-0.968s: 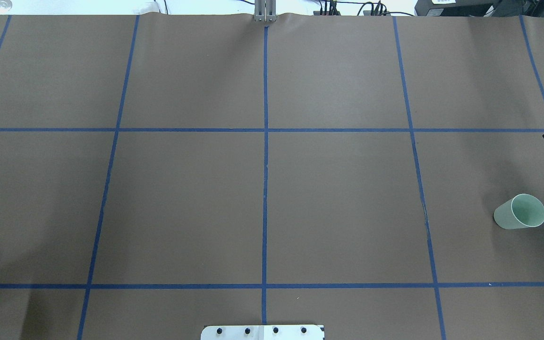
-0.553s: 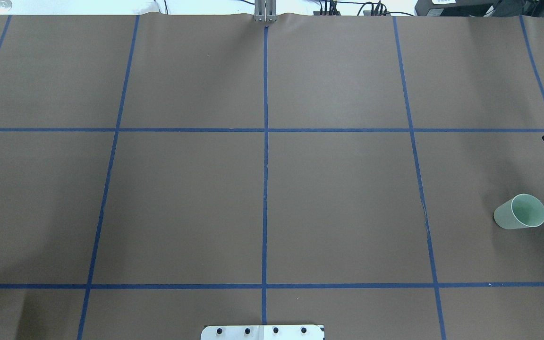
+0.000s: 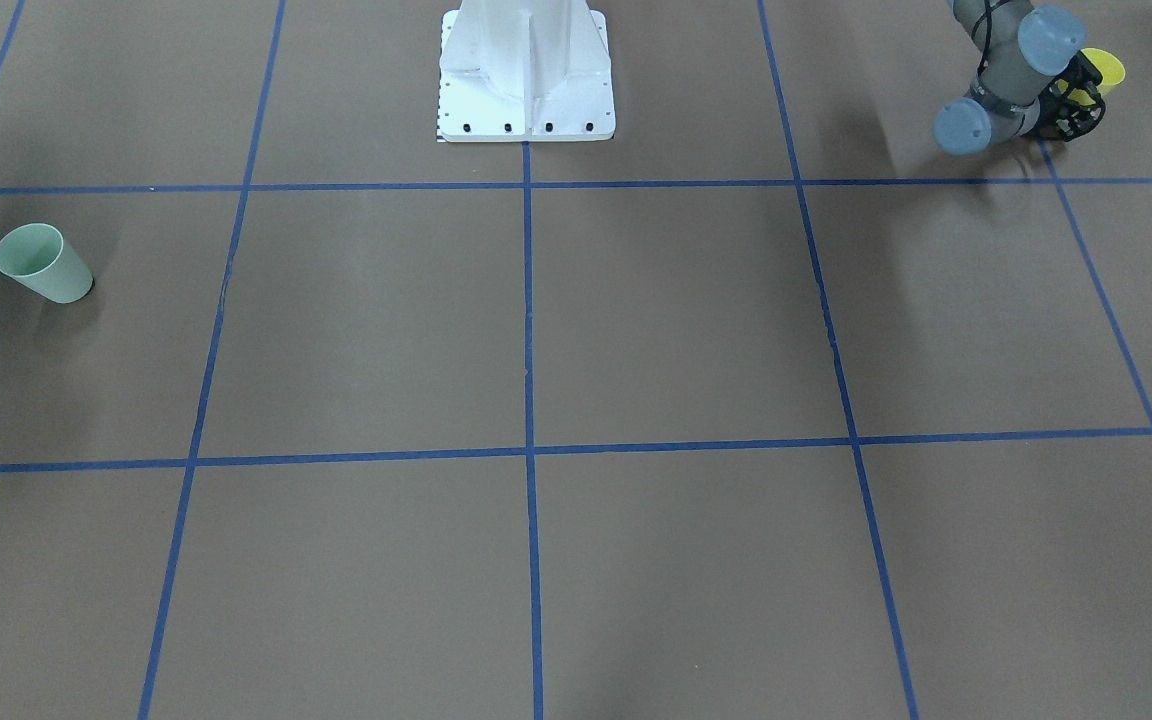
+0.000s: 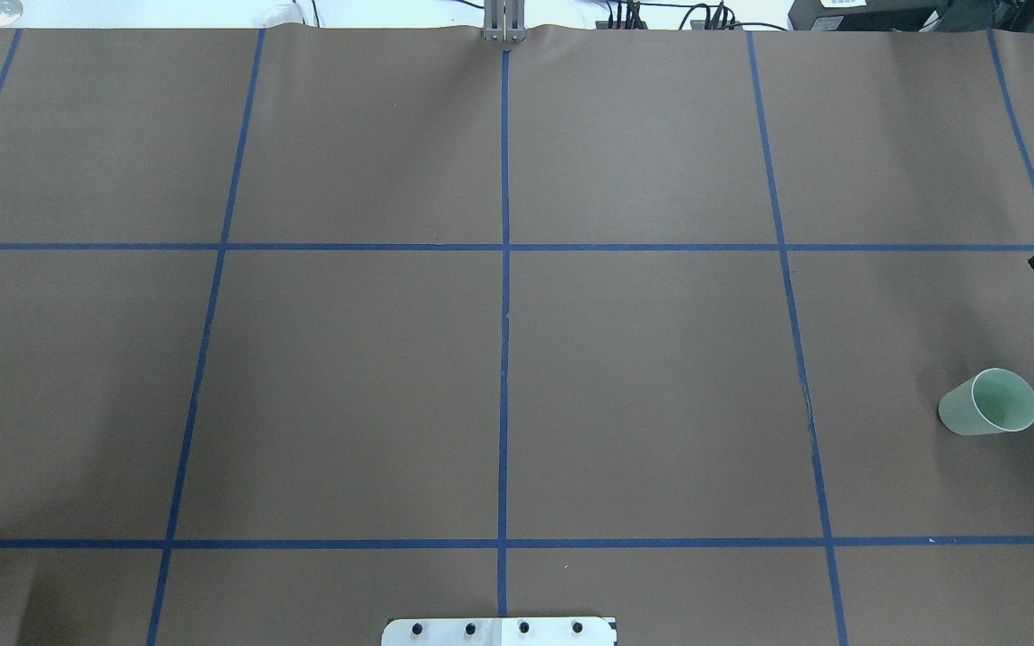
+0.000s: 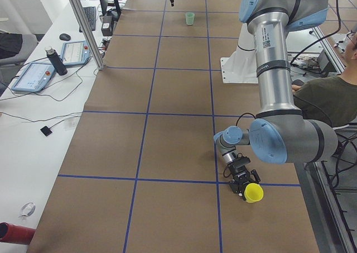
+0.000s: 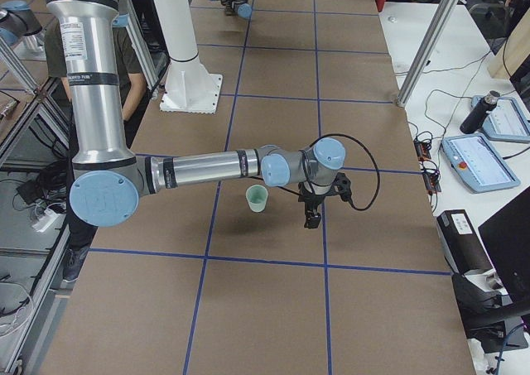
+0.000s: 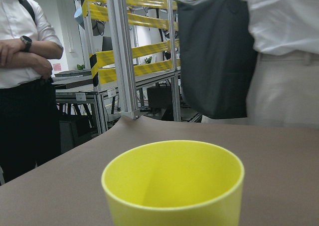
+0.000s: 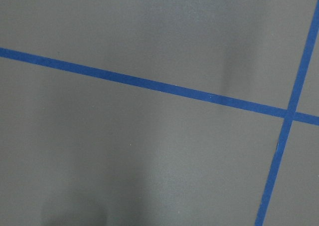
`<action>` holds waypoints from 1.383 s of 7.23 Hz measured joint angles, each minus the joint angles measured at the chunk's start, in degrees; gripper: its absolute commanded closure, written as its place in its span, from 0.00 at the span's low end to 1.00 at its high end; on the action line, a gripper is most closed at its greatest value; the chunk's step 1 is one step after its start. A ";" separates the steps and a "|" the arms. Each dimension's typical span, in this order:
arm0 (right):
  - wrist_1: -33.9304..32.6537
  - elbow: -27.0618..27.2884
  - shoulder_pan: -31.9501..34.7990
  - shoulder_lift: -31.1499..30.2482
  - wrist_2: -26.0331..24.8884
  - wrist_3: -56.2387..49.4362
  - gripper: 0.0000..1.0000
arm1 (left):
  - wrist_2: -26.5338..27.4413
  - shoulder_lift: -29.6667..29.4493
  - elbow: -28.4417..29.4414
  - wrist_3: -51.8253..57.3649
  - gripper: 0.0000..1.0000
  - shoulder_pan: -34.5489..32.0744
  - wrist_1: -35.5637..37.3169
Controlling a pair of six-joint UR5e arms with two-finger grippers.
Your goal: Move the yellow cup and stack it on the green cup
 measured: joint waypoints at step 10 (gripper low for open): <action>-0.09 0.22 0.00 0.27 0.51 0.16 0.00 | 31.64 5.34 -15.64 20.13 0.39 -2.97 4.52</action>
